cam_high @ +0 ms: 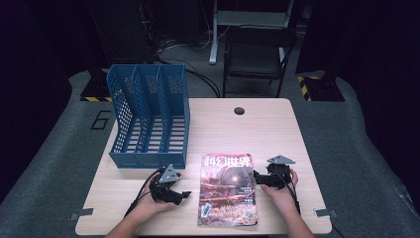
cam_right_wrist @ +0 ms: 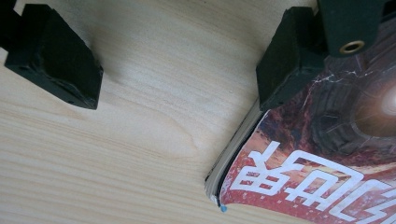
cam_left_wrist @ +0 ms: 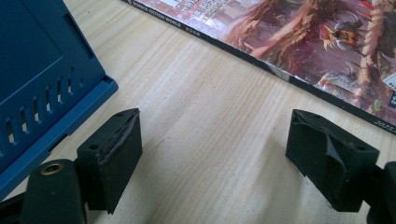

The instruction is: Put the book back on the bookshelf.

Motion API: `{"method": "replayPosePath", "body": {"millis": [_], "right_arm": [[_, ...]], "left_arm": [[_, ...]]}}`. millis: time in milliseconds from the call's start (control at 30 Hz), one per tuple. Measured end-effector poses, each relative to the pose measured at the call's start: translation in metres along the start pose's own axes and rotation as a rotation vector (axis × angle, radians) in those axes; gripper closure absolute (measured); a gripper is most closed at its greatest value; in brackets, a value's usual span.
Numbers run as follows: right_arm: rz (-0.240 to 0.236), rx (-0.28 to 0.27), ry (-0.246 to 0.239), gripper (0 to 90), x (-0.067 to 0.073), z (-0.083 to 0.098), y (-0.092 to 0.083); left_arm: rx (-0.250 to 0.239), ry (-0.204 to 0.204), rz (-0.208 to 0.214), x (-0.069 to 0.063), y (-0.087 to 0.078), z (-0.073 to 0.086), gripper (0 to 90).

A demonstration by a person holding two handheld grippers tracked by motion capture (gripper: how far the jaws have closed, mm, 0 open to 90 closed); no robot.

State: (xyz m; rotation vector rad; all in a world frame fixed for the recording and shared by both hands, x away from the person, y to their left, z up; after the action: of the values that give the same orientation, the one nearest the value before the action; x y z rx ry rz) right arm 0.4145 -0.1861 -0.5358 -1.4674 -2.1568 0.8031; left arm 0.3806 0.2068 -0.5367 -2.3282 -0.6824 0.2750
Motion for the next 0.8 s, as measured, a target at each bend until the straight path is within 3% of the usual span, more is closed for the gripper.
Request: {"method": "replayPosePath", "body": {"millis": [600,800], "right_arm": [[-0.011,-0.003,0.001,19.5,0.0009,0.0002,-0.0015],[-0.006,-0.002,0.006,26.4,-0.0002,0.0000,-0.0028]], "left_arm": [[0.005,-0.002,-0.005,-0.0003,-0.0002,-0.0003,18.4],[0.005,0.004,-0.009,0.0003,-0.0003,-0.0004,18.4]]}}
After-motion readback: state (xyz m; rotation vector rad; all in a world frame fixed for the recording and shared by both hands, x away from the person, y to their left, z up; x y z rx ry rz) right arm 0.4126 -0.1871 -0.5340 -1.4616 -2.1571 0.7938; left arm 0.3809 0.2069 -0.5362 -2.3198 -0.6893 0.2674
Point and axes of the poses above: each handheld gripper's, and its own axes: y roughly forward along the jaws, z roughly out of its underside, x roughly to its left, the point moved 1 cm from there along y, roughly forward along the jaws
